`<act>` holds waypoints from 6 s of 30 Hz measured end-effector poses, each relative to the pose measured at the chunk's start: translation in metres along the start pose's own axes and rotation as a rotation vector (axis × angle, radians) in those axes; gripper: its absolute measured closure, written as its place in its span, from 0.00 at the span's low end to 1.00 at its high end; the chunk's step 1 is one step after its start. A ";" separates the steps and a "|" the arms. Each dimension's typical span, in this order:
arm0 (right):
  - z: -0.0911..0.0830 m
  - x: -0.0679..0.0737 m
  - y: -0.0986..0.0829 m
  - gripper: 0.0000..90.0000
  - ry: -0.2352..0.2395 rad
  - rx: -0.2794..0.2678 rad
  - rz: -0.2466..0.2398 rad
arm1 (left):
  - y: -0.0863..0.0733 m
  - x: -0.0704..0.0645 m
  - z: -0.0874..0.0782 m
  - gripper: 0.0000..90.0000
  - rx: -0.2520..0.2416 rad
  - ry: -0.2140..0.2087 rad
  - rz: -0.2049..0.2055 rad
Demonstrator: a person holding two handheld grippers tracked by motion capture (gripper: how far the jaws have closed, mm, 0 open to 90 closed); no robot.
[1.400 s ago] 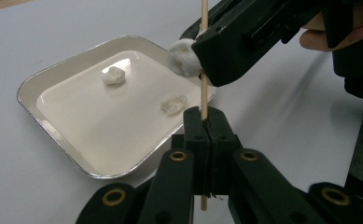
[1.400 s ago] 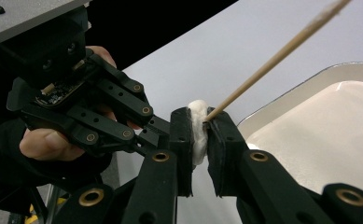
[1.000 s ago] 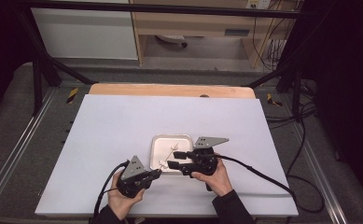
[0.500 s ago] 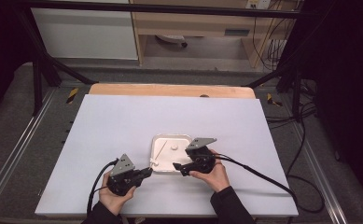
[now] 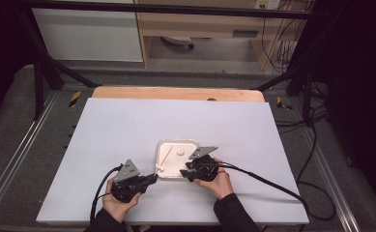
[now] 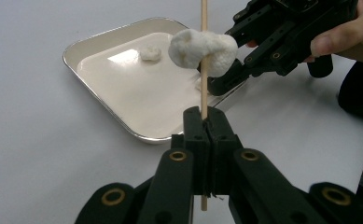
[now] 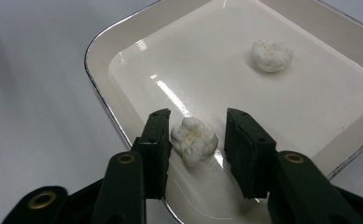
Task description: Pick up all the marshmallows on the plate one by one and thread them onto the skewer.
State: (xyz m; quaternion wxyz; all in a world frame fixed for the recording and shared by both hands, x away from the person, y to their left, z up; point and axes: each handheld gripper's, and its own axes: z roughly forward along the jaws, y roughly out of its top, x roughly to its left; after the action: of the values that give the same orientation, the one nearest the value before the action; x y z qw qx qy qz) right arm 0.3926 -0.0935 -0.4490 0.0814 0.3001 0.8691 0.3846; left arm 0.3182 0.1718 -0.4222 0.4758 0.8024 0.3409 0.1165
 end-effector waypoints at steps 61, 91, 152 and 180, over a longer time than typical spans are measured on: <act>-0.095 -0.010 0.041 0.85 0.298 -0.412 0.161 | 0.002 -0.022 0.006 0.98 -0.007 -0.073 0.107; -0.097 -0.011 0.041 0.89 0.302 -0.419 0.165 | 0.002 -0.023 0.006 0.98 -0.009 -0.073 0.142; -0.080 0.007 0.032 0.93 0.378 -0.493 0.182 | -0.002 -0.032 0.007 0.98 -0.089 -0.019 0.114; -0.075 0.013 0.028 0.93 0.396 -0.486 0.159 | -0.002 -0.034 0.008 0.98 -0.088 -0.017 0.123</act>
State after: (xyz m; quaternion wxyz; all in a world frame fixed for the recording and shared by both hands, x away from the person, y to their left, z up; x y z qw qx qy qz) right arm 0.3669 -0.1182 -0.3760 -0.0503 0.2582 0.7246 0.6370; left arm 0.2962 0.1443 -0.4231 0.5057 0.8009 0.2816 0.1534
